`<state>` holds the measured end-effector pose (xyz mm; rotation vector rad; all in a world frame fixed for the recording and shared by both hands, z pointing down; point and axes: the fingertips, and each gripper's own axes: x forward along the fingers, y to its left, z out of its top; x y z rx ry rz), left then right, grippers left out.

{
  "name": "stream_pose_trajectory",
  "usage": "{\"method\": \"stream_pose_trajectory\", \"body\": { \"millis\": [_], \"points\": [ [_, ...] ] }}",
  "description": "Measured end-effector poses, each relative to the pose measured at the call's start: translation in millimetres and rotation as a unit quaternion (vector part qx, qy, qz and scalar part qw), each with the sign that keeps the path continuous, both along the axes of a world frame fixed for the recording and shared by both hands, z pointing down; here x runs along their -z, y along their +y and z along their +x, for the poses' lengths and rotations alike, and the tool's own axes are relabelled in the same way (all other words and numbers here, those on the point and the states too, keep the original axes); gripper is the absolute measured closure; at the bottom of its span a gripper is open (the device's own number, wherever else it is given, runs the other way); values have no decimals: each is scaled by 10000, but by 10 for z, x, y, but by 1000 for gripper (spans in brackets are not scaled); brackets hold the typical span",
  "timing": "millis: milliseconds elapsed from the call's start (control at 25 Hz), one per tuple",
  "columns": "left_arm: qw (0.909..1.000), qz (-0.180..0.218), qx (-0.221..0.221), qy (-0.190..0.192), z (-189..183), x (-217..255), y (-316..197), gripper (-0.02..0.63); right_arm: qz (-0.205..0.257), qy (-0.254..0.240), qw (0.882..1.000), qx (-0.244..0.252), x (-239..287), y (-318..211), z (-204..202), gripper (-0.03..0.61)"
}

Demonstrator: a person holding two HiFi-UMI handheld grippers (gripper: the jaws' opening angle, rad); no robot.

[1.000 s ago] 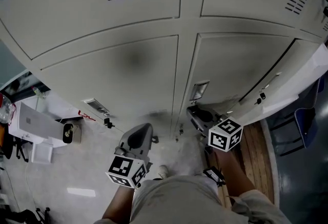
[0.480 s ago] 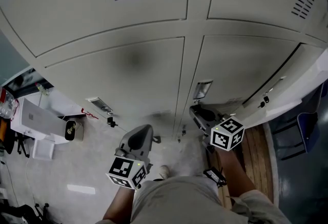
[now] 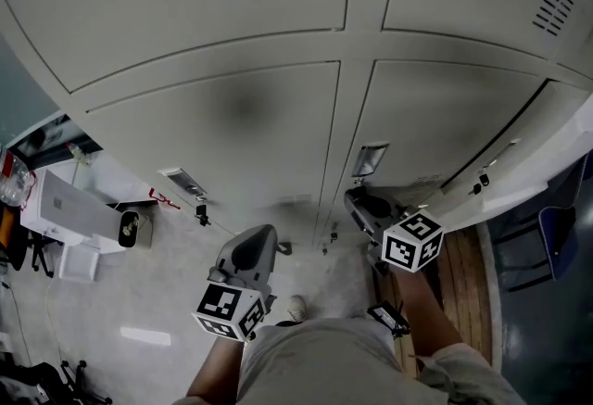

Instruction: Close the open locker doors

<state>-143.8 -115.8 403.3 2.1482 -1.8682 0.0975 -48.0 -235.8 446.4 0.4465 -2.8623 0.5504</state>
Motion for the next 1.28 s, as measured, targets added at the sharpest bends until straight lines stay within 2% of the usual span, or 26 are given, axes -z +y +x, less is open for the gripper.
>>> {"method": "stream_pose_trajectory", "body": {
  "millis": [520, 880, 1280],
  "points": [
    [9997, -54, -227, 26, 296, -16, 63, 598, -91, 34, 9998, -168, -48, 203, 326, 554],
    [9972, -100, -746, 24, 790, -36, 18, 598, -143, 11, 9991, -411, -30, 495, 773, 554],
    [9899, -133, -1408, -26, 1420, -64, -53, 598, -92, -89, 9966, -812, 98, 786, 1319, 554]
  ]
}}
